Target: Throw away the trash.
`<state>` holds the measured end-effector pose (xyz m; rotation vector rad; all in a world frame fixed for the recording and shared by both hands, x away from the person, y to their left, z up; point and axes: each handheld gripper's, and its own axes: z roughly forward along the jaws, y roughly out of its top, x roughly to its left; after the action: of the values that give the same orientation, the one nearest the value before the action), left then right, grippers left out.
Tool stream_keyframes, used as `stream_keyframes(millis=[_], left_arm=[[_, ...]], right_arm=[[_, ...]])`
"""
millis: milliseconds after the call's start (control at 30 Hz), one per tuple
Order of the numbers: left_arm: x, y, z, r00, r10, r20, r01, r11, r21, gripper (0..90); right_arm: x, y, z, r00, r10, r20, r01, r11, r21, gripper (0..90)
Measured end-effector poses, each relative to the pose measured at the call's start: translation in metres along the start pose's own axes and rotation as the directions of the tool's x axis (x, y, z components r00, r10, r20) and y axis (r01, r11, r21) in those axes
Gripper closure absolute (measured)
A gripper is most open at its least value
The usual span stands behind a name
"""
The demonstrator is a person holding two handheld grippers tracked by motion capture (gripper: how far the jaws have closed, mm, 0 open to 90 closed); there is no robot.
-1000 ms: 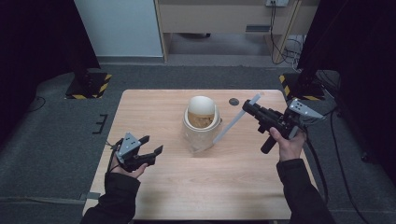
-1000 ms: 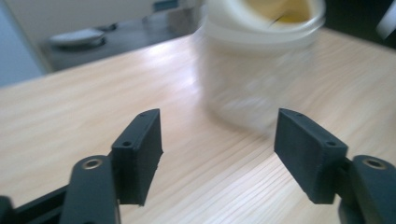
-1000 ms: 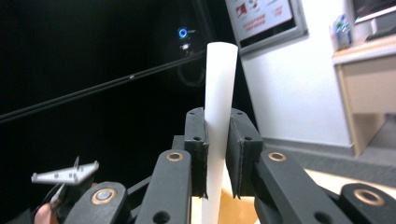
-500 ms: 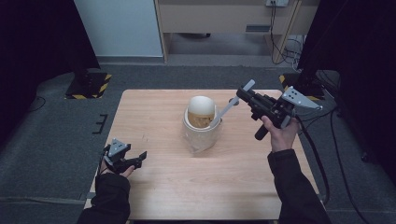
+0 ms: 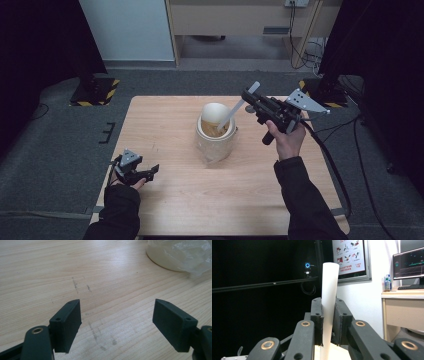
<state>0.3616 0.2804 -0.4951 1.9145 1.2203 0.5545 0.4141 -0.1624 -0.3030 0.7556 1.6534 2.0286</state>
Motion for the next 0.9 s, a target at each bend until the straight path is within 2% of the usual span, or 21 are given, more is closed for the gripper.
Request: stream_keyframes(millis=[67,133,300,467,533,667,900], left_arm=[[0.0,0.0,0.0,1.0,0.003,-0.001,-0.003,1.0,0.004,22.5],[0.0,0.001,0.0,1.0,0.006,-0.002,-0.006,1.0,0.002,22.4],[0.0,0.0,0.001,1.0,0.001,0.004,-0.001,1.0,0.004,22.3],[0.0,0.001,0.001,1.0,0.005,0.003,-0.005,1.0,0.004,22.2],[0.0,0.0,0.001,1.0,0.0,0.003,0.0,1.0,0.006,22.3],[0.001,0.001,0.001,1.0,0.0,0.003,0.0,1.0,0.007,22.2],[0.001,0.0,0.001,1.0,-0.002,0.007,0.002,0.9999,0.01,22.1]], right_arm=[[0.001,-0.003,0.004,1.0,-0.004,0.002,0.004,1.0,0.004,79.9],[0.002,-0.008,0.011,0.9996,-0.028,0.007,0.028,1.0,0.013,79.9],[0.004,-0.018,0.019,0.9992,-0.04,0.004,0.04,0.999,0.032,79.9],[0.003,-0.034,0.029,0.9975,-0.069,0.014,0.068,0.994,0.085,79.6],[0.003,-0.042,0.035,0.997,-0.075,0.015,0.073,0.991,0.114,76.9],[0.001,-0.047,0.04,0.9984,-0.055,0.015,0.052,0.989,0.138,67.2],[-0.007,-0.034,0.029,0.9973,-0.056,0.048,0.049,0.99,0.129,51.2]])
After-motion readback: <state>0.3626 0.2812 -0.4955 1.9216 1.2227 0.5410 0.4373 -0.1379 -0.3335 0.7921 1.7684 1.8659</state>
